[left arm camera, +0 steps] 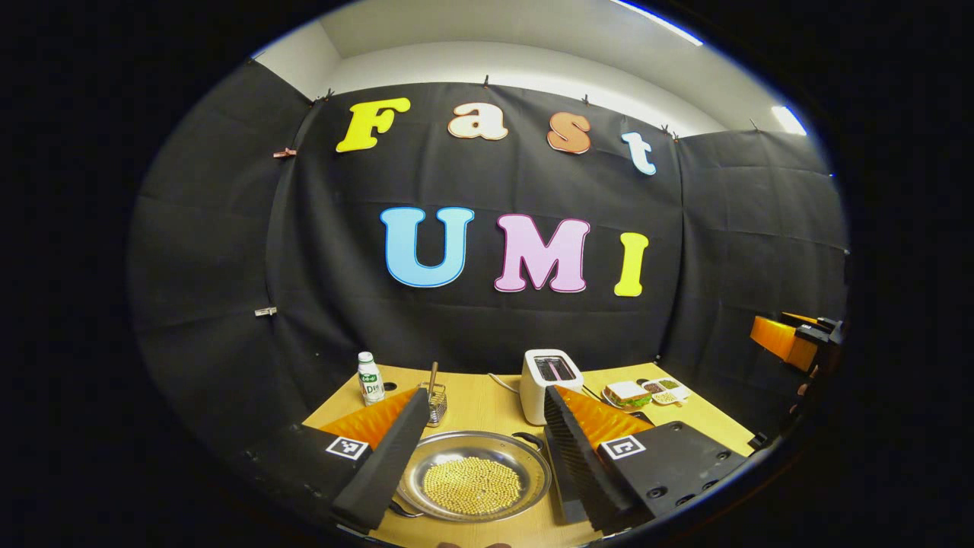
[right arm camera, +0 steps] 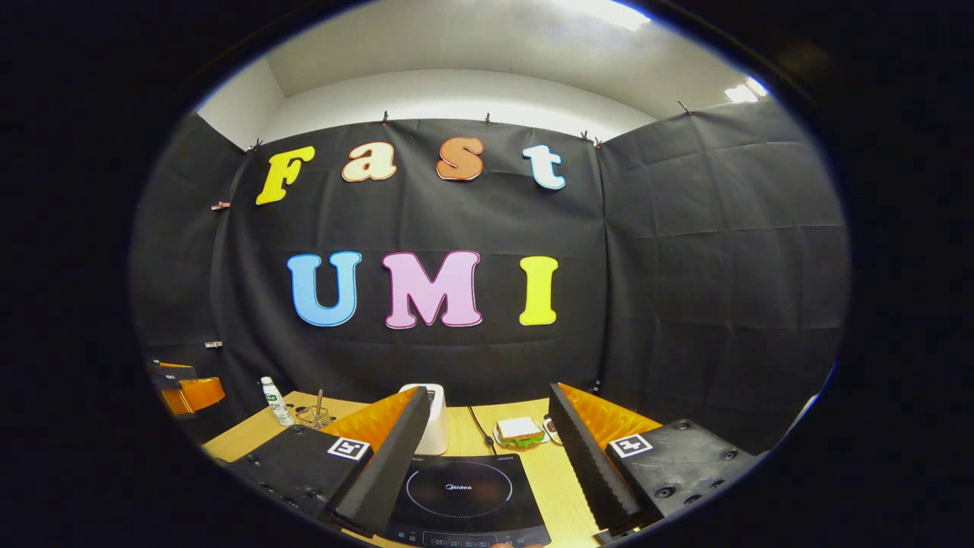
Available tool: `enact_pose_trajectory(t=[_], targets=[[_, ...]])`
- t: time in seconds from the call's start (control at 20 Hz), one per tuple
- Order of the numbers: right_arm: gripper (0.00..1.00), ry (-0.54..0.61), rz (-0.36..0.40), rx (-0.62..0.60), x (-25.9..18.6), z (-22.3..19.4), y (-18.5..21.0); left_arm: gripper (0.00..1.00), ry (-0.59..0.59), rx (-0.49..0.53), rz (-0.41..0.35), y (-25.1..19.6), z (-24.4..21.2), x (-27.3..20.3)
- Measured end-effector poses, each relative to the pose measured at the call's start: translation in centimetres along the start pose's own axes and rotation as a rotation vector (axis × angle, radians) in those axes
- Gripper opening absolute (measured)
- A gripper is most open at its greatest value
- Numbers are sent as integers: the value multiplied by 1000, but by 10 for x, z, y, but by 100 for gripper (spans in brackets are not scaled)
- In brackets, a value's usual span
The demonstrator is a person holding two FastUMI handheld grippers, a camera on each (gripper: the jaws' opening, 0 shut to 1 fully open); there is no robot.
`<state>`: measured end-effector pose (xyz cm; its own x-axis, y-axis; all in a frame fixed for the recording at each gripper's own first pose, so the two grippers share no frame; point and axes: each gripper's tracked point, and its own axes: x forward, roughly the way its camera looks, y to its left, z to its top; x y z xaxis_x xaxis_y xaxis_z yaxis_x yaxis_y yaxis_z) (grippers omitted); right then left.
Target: First push the handle of the pot to place it horizontally, then grasp the pot with both hands and set it on the induction cooktop.
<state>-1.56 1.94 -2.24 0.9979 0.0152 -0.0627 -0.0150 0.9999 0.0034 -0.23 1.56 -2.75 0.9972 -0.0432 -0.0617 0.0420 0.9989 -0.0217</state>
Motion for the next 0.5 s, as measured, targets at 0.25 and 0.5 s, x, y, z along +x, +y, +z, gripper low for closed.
enact_pose_trajectory(t=[0.25,0.5], targets=[[98,8,5,-1,-2,-5,1,95,21,2,-7,3,-7,0],[98,20,25,-9,-4,-12,7,95,88,-52,4,13,-30,2]])
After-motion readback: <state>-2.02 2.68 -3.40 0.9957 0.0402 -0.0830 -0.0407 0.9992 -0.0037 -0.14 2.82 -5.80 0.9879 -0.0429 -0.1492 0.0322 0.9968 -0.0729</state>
